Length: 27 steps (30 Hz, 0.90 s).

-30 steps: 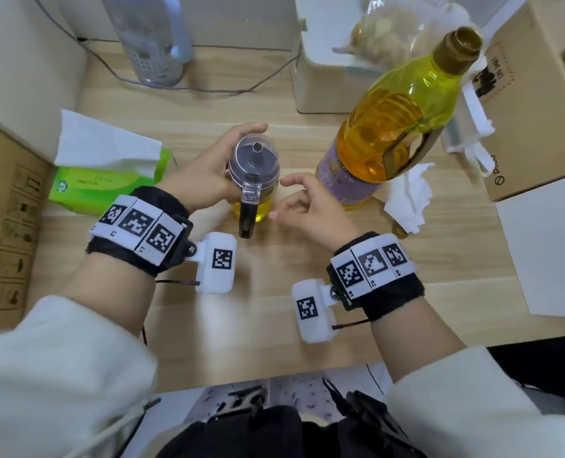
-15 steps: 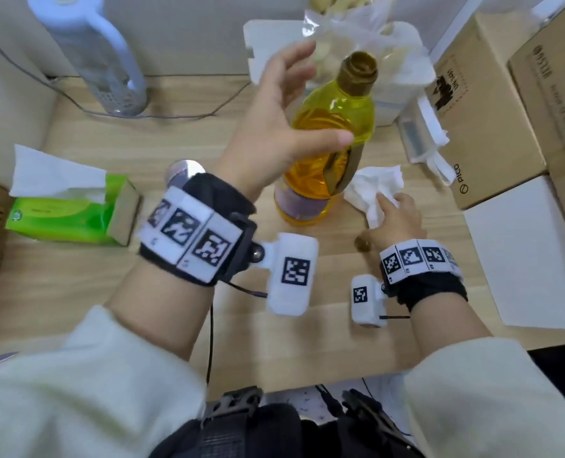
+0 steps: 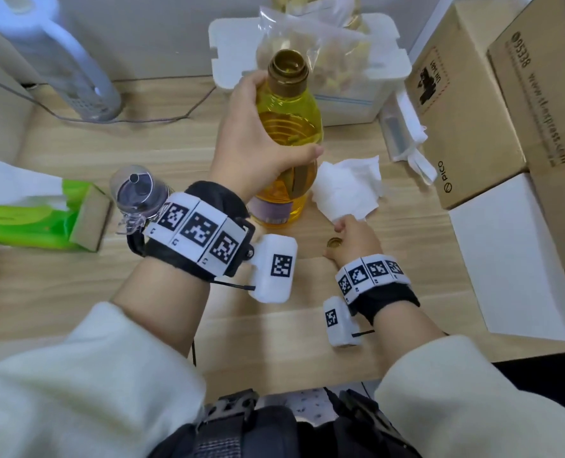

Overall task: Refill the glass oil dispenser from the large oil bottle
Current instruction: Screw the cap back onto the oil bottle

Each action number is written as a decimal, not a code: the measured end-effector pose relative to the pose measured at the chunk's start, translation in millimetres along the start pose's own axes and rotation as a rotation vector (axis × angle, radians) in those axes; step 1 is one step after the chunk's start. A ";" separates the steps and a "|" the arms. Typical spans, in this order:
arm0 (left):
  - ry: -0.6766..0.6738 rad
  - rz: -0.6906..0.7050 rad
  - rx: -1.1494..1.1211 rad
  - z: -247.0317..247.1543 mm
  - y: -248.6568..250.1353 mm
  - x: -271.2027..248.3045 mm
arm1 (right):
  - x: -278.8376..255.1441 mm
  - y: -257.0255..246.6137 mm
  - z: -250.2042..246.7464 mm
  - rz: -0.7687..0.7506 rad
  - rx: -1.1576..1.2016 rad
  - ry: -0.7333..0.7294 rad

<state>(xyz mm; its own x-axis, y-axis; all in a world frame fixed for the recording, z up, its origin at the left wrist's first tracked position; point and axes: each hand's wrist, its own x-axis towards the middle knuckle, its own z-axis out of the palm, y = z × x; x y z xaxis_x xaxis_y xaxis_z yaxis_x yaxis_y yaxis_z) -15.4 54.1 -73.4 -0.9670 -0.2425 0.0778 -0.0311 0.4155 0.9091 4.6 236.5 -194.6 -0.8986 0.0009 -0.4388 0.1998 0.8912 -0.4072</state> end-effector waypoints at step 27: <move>-0.117 0.004 0.003 -10.3 -2.7 -16.1 | -57.9 -134.1 -155.4 -0.675 0.578 0.186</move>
<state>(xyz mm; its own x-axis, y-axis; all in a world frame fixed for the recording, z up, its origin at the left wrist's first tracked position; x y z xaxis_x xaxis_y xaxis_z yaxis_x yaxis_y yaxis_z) 2.8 47.8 -72.9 -0.9900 -0.1371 0.0328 -0.0278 0.4185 0.9078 -30.9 187.5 9.8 -0.9342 -0.3211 0.1553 -0.2726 0.3623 -0.8913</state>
